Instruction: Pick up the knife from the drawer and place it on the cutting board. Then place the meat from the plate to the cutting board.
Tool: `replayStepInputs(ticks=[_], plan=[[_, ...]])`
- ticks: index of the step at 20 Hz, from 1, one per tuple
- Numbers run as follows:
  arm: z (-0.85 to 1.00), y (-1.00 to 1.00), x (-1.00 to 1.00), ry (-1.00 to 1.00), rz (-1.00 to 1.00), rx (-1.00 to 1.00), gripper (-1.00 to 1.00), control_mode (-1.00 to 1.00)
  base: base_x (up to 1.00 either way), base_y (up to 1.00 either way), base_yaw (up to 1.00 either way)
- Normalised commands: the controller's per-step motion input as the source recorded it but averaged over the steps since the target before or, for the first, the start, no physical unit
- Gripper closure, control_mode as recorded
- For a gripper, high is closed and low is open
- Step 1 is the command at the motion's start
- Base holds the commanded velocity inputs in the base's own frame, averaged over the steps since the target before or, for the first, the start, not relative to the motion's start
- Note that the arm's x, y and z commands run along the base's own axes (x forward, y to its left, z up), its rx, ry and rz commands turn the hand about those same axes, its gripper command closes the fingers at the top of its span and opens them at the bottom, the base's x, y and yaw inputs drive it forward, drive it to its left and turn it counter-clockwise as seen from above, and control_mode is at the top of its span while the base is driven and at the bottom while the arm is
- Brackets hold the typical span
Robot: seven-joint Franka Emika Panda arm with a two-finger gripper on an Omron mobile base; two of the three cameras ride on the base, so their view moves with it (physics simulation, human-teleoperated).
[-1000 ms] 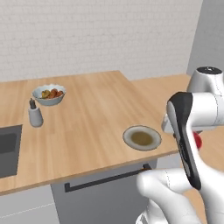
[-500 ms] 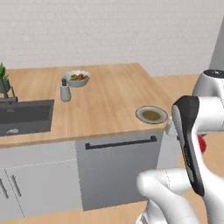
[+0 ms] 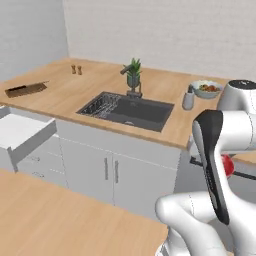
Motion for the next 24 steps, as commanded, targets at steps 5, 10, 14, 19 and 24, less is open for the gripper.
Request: replayStepInputs(ticks=[5, 10, 14, 19, 24], plan=[[0.0, 0.0, 0.0, 0.0, 0.0, 0.0, 1.0, 1.0, 0.0, 0.56, 0.83], [0.0, 0.0, 0.0, 0.0, 0.0, 0.0, 1.0, 1.0, 0.05, 0.41, 0.82], [0.0, 0.0, 0.0, 0.0, 0.0, 0.0, 1.0, 1.0, 0.5, 0.09, 0.76], [0.0, 0.0, 0.0, 0.0, 0.0, 0.0, 1.0, 1.0, 1.0, 0.04, 0.56], [0.0, 0.0, 0.0, 0.0, 0.0, 0.0, 1.0, 1.0, 1.0, 0.08, 0.31]])
